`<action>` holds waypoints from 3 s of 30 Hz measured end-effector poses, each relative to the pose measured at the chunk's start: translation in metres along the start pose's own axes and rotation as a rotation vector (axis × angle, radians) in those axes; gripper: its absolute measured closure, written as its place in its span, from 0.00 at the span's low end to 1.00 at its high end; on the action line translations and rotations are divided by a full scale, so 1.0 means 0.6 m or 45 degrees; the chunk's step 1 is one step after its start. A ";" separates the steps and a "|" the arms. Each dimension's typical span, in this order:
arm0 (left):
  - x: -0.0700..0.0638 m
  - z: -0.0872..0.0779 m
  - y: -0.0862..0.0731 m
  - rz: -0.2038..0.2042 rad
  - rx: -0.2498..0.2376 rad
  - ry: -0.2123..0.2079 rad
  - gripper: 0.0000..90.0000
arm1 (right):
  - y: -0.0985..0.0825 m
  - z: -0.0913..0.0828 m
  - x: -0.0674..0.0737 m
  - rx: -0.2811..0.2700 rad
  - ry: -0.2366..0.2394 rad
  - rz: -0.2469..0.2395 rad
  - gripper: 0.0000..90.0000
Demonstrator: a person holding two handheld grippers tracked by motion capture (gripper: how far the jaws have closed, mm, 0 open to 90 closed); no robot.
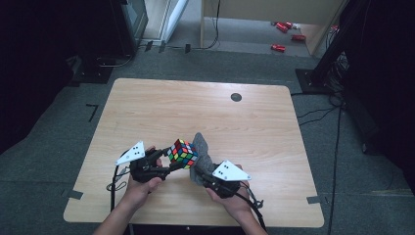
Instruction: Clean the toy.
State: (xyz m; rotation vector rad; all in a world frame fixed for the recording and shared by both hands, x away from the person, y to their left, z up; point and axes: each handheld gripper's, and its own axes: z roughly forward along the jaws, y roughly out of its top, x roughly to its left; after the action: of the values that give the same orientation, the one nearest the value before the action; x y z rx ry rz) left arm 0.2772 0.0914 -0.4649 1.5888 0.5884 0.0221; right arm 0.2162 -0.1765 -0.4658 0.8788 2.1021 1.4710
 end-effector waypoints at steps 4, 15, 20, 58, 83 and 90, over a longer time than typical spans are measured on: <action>0.004 -0.006 0.002 -0.008 -0.016 0.010 0.38 | -0.006 0.014 0.024 0.060 0.087 -0.109 0.74; 0.010 -0.012 0.004 -0.011 -0.022 0.041 0.38 | -0.012 -0.011 -0.077 0.115 -0.267 0.156 0.73; 0.011 -0.011 0.003 -0.011 -0.016 0.049 0.38 | -0.037 -0.012 -0.117 0.197 -0.423 0.199 0.70; 0.019 0.001 0.011 -0.123 0.095 0.084 0.38 | -0.006 -0.002 -0.031 -0.068 -0.071 -0.141 0.20; -0.002 0.040 0.006 -0.272 0.196 -0.004 0.38 | -0.016 0.024 0.007 -0.117 -0.159 -0.364 0.26; -0.005 0.045 0.004 -0.290 0.214 -0.033 0.38 | -0.020 0.026 0.012 -0.142 -0.194 -0.428 0.34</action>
State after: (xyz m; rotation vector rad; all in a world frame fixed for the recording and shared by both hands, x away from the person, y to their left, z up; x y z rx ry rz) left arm 0.2852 0.0655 -0.4647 1.6723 0.7642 -0.2232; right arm 0.2181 -0.1640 -0.4824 0.5441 1.9235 1.2878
